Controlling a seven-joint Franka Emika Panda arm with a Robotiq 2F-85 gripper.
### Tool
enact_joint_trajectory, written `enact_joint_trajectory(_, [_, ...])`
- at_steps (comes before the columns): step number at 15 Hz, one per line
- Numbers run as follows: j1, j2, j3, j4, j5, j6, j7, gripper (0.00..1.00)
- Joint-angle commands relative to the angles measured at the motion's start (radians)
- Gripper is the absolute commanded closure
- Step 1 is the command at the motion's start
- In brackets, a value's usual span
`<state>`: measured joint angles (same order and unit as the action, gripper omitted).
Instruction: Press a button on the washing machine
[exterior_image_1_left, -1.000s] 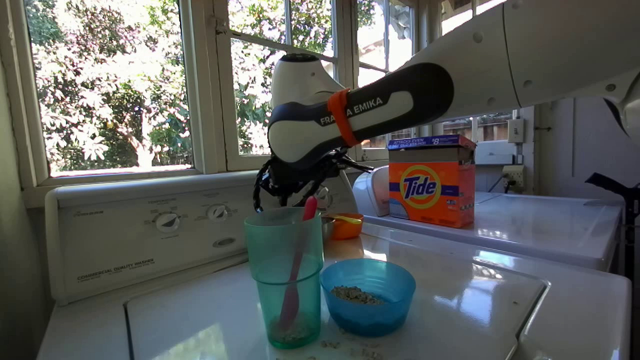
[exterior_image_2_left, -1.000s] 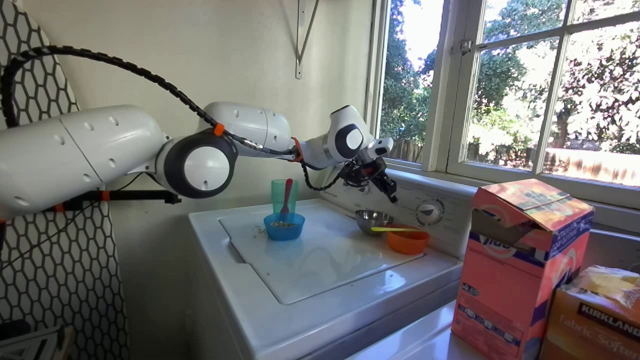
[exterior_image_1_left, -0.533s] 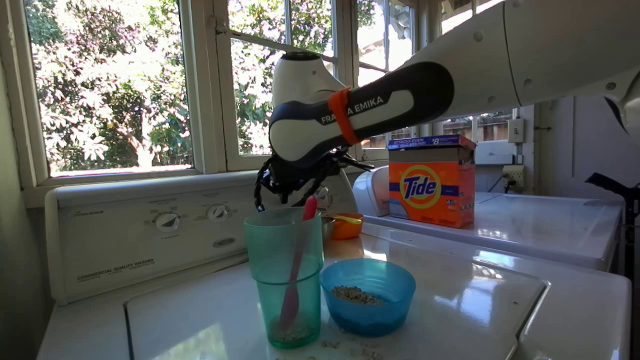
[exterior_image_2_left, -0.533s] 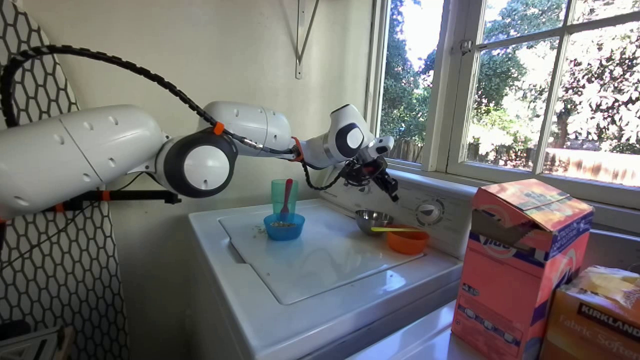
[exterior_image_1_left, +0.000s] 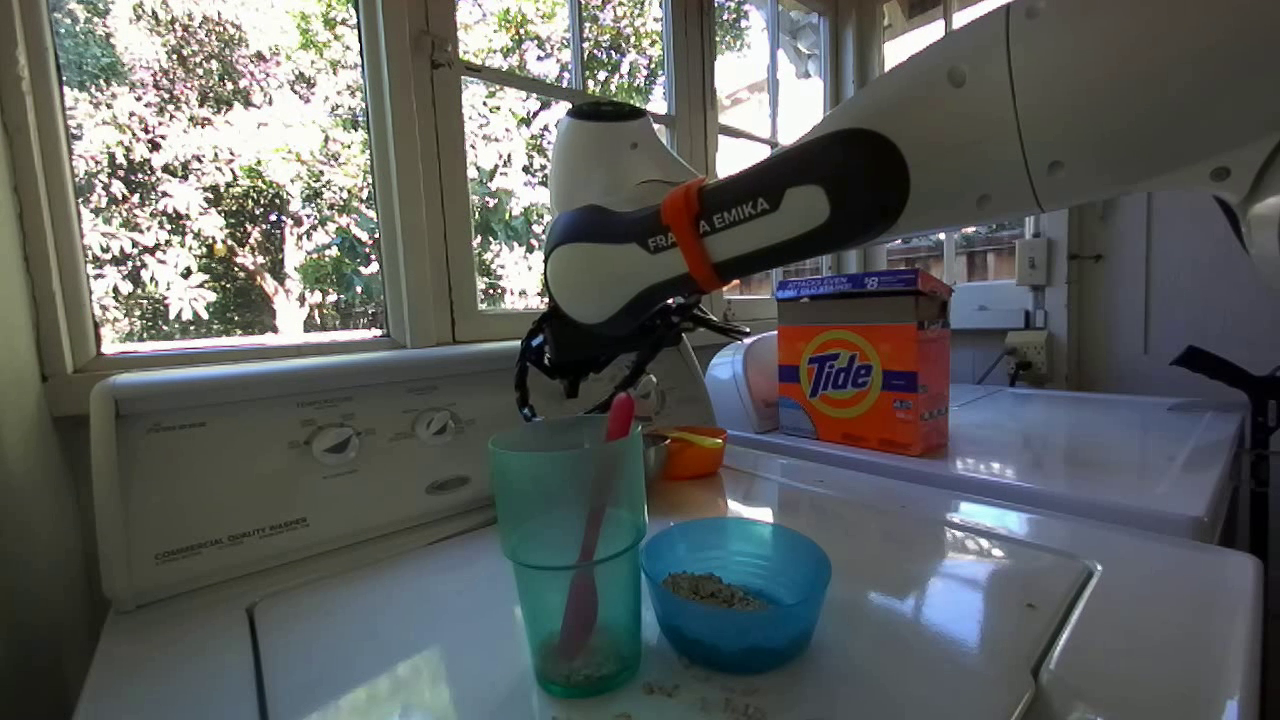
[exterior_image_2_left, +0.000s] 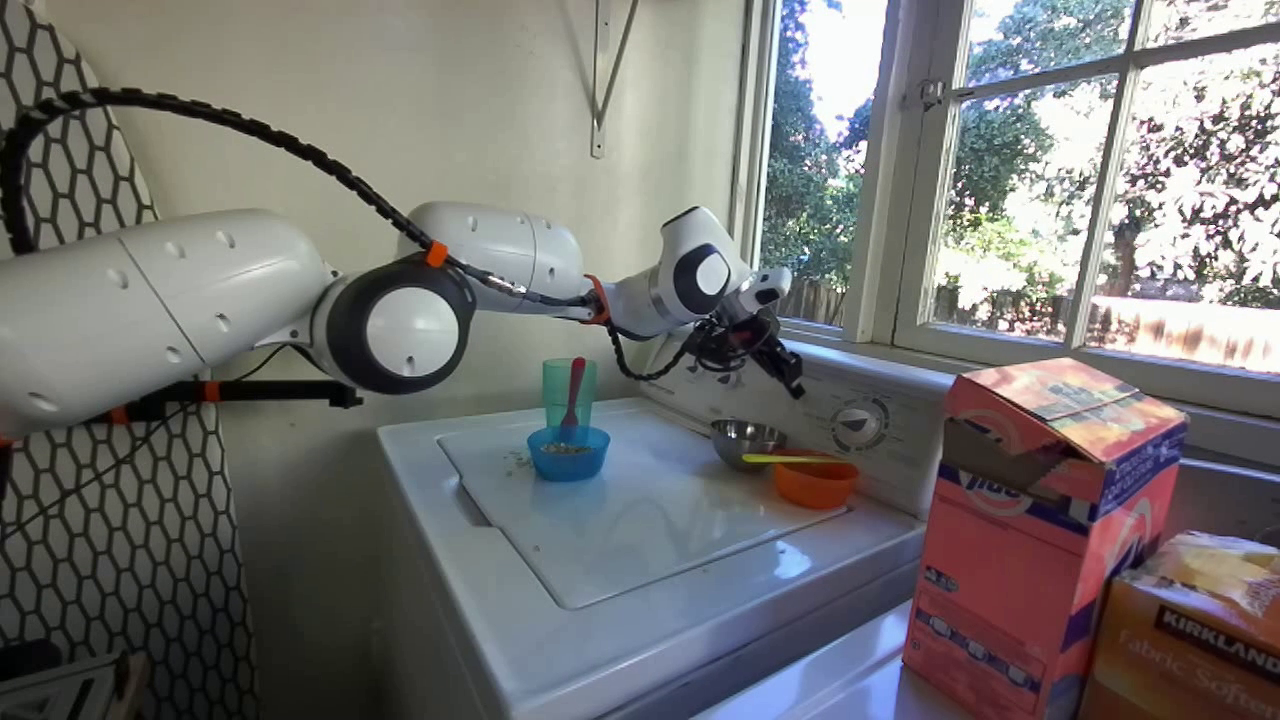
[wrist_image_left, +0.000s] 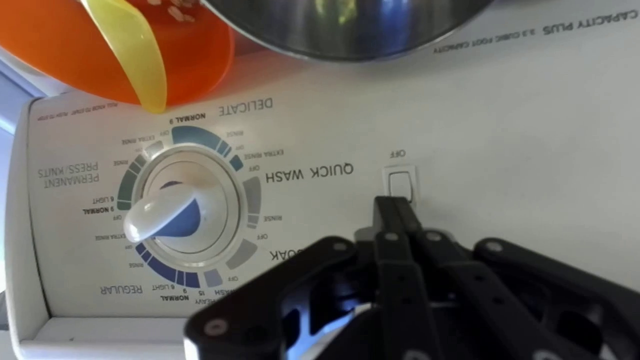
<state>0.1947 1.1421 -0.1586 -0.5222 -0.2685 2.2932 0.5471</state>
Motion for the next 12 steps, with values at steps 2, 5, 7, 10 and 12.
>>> enact_joint_trajectory(2, [0.010,0.008,-0.001,0.014,-0.003,0.016,-0.006,1.00])
enact_joint_trajectory(5, [0.009,0.004,0.001,0.012,0.001,0.021,-0.001,1.00])
enact_joint_trajectory(7, [0.006,-0.005,0.011,0.005,0.011,-0.002,-0.011,1.00])
enact_joint_trajectory(10, [0.001,-0.019,0.035,-0.009,0.029,-0.042,-0.039,1.00])
enact_joint_trajectory(12, [-0.001,-0.018,0.035,-0.005,0.029,-0.043,-0.033,1.00])
